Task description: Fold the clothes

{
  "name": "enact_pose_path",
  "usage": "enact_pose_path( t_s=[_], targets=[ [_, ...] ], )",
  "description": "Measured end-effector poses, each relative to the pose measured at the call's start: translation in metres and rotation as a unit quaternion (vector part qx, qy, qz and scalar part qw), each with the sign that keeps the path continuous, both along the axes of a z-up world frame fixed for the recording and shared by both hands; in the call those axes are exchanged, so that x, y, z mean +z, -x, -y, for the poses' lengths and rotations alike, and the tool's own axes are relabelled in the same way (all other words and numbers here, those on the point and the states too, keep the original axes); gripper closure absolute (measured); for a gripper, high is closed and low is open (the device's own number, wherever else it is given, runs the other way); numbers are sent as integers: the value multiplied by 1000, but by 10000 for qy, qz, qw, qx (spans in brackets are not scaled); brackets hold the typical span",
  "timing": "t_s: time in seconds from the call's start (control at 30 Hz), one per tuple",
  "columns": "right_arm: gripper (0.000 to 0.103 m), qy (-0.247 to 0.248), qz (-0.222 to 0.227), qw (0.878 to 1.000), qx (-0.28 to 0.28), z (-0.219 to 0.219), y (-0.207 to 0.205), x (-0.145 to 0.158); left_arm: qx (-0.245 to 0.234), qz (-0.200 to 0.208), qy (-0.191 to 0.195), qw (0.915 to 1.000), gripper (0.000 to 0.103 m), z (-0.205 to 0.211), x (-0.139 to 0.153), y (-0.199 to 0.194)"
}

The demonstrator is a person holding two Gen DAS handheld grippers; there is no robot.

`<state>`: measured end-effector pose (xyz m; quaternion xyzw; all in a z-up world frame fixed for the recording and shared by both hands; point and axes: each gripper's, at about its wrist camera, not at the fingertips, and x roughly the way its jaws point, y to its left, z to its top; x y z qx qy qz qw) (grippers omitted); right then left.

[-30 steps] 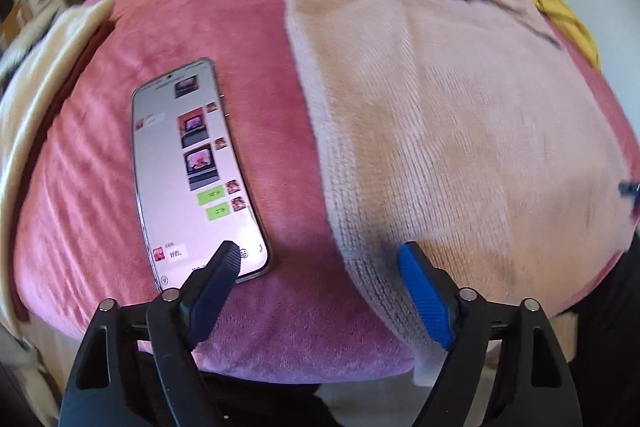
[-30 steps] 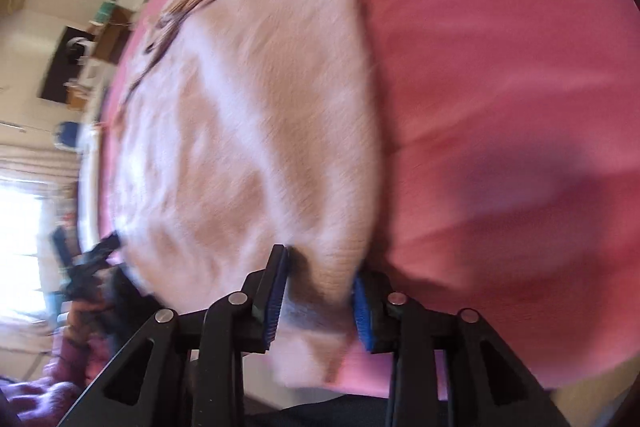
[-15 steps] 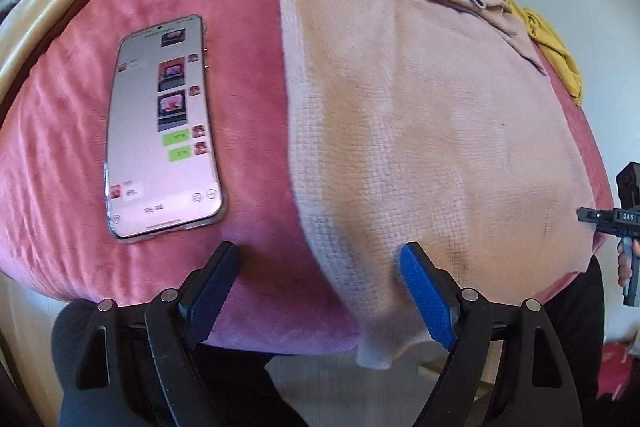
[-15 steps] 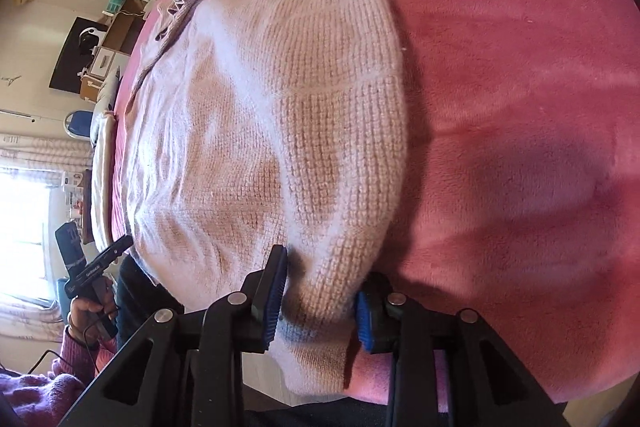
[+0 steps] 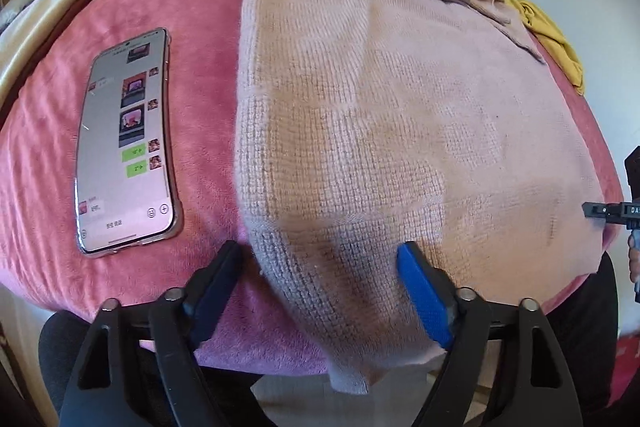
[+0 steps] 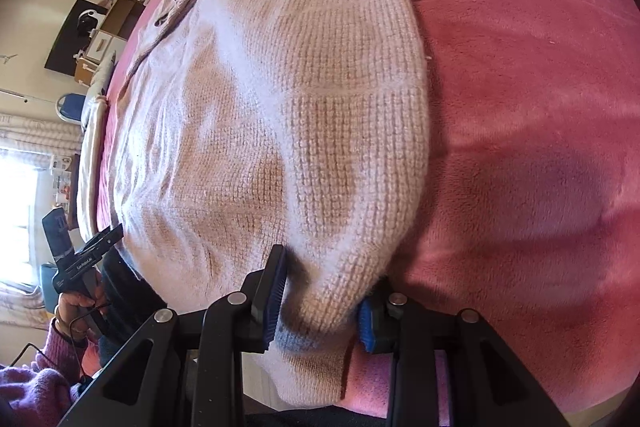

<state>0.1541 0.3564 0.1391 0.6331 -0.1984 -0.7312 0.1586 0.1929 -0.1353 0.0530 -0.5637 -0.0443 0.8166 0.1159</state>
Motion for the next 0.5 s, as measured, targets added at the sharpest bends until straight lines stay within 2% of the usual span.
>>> enact_pose_path(
  t_s=[0.03, 0.07, 0.1, 0.13, 0.2, 0.23, 0.4, 0.5],
  targets=[
    [79, -76, -13, 10000, 25, 0, -1, 1, 10, 13, -23, 10000, 38, 2, 2, 0],
    [90, -94, -35, 9999, 62, 1, -1, 2, 21, 25, -46, 10000, 47, 5, 3, 1],
    [95, -55, -64, 9999, 108, 3, -2, 3, 25, 47, -84, 10000, 58, 7, 5, 1],
    [96, 8, -68, 9999, 130, 4, -2, 4, 16, 89, -161, 9998, 64, 7, 6, 3],
    [96, 179, -25, 9998, 126, 7, -2, 5, -11, 178, -318, 9993, 85, 9, 7, 6],
    [96, 306, -19, 9995, 99, 6, 0, 7, -48, 236, -399, 9989, 92, 8, 7, 9],
    [96, 1143, -72, 9933, -154, -4, 16, 24, -47, 491, -915, 9946, 96, 34, 19, 7],
    [96, 1676, -123, 9852, -332, -13, 28, 35, 188, 668, -1609, 9845, 96, 52, 31, 21]
  ],
)
